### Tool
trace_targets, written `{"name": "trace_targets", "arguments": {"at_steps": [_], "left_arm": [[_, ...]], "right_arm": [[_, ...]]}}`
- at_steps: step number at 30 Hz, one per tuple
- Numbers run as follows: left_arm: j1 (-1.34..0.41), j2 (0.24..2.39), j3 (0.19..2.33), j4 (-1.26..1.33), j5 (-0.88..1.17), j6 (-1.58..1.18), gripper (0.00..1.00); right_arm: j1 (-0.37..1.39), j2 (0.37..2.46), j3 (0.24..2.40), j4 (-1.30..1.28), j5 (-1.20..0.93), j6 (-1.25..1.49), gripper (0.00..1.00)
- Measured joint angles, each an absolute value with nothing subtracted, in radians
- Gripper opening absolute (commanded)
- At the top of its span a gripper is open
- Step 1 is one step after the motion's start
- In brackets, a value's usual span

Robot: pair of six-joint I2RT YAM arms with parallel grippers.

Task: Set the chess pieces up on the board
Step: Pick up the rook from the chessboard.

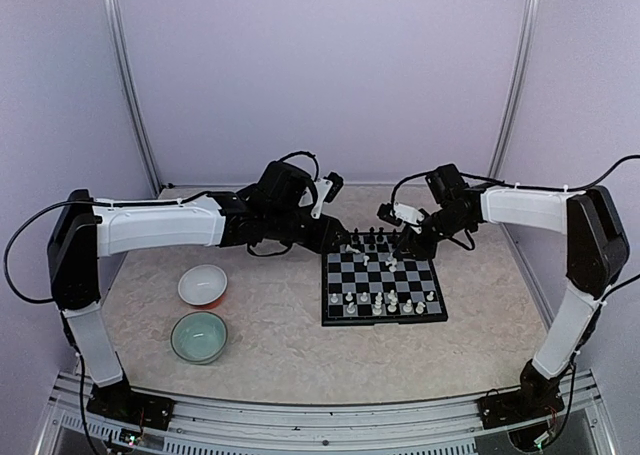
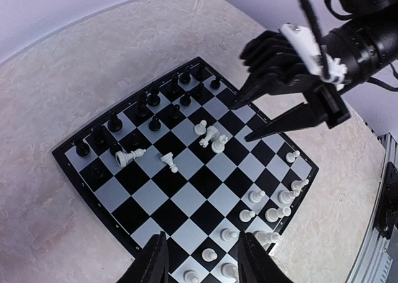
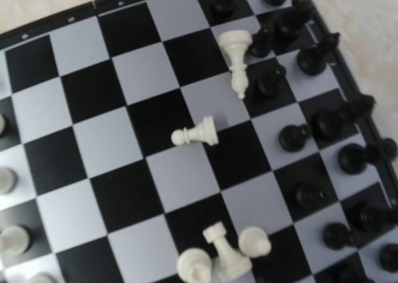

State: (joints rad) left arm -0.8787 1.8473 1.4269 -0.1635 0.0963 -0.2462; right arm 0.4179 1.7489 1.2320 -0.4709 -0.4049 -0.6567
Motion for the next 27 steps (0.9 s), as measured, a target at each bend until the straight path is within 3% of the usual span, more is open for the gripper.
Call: {"name": "trace_targets", "arguments": {"at_steps": [21,27], "left_arm": [[-0.92,1.821,1.422,-0.142,0.099,-0.241,0.39],[-0.92,1.821,1.422,-0.143,0.102,-0.239,0.39]], "right_arm": [[0.443,1.874,1.283,-0.512,-0.311,-0.646,0.36],[0.444,1.905,1.312,-0.511,-0.308,-0.638,0.28]]}}
